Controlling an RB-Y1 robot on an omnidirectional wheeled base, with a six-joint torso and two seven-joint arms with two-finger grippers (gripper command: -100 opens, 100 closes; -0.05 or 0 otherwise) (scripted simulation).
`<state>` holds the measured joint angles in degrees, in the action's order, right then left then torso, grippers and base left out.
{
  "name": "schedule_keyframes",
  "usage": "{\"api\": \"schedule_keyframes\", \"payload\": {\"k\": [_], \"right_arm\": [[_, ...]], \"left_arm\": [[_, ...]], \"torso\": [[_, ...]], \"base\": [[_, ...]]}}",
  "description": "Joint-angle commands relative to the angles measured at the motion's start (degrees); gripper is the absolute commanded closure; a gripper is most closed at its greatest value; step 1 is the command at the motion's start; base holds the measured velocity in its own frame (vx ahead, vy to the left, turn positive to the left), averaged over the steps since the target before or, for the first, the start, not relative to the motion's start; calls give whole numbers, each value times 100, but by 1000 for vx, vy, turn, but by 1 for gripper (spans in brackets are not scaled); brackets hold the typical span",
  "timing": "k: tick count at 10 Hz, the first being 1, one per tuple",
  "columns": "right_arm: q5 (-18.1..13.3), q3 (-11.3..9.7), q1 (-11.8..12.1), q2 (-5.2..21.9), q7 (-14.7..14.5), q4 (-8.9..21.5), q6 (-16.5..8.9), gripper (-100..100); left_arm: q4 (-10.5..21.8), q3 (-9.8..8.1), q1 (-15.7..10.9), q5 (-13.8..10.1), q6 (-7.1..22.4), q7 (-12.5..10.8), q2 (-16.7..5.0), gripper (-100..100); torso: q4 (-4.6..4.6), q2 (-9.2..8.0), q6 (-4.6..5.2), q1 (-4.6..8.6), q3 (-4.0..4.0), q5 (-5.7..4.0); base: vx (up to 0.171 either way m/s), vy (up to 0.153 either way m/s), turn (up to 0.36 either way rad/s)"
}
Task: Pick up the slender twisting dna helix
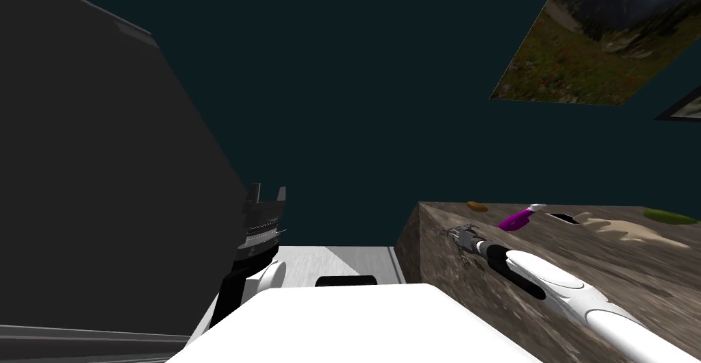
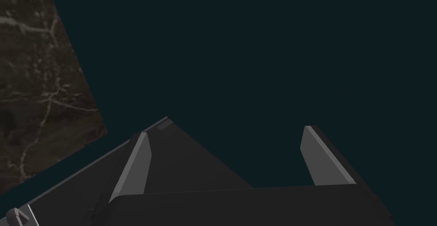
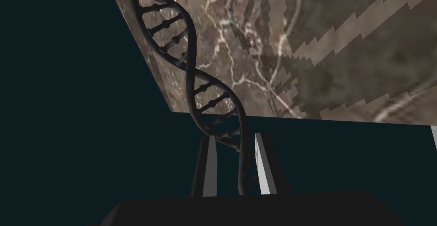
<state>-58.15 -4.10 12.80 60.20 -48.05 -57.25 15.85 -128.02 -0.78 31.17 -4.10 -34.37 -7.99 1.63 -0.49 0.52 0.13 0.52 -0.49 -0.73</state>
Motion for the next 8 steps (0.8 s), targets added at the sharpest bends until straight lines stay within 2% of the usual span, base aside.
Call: {"api": "schedule_keyframes", "payload": {"k": [1, 2, 3, 4, 5, 6, 8], "right_arm": [[27, 55, 261, 19, -31, -121, -10, 100], [237, 295, 426, 107, -244, -374, -20, 100], [237, 365, 612, 107, -244, -562, -20, 100], [237, 365, 788, 107, -244, -627, -20, 100], [237, 365, 860, 107, -244, -627, -20, 100], [447, 607, 1045, 196, -456, -894, -29, 100], [447, 675, 1364, 196, -456, -1133, -29, 100]], "left_arm": [[0, 0, 0, 0, 0, 0, 0, 0], [0, 0, -1, 0, 0, 0, 0, 0], [0, 0, 1, 0, 0, 0, 0, 0], [0, 0, 0, 0, 0, 0, 0, 0], [0, 0, -1, 0, 0, 0, 0, 0], [0, 0, -1, 0, 0, 0, 0, 0], [0, 0, 0, 0, 0, 0, 0, 0]], "torso": [[0, 0, 0, 0, 0, 0], [0, -11, -2, 1, 5, -4], [3, 1, 3, -9, 2, 7], [0, 6, -5, -9, -3, 4], [-1, -7, -5, -4, 2, -3], [2, -25, 0, 1, 12, -4], [2, -6, -3, -10, 4, 3]], "base": [[54, 14, 18], [108, 36, -115], [124, 24, -74], [60, 15, 21], [9, 10, 20], [84, 21, -108], [78, 26, -49]]}}
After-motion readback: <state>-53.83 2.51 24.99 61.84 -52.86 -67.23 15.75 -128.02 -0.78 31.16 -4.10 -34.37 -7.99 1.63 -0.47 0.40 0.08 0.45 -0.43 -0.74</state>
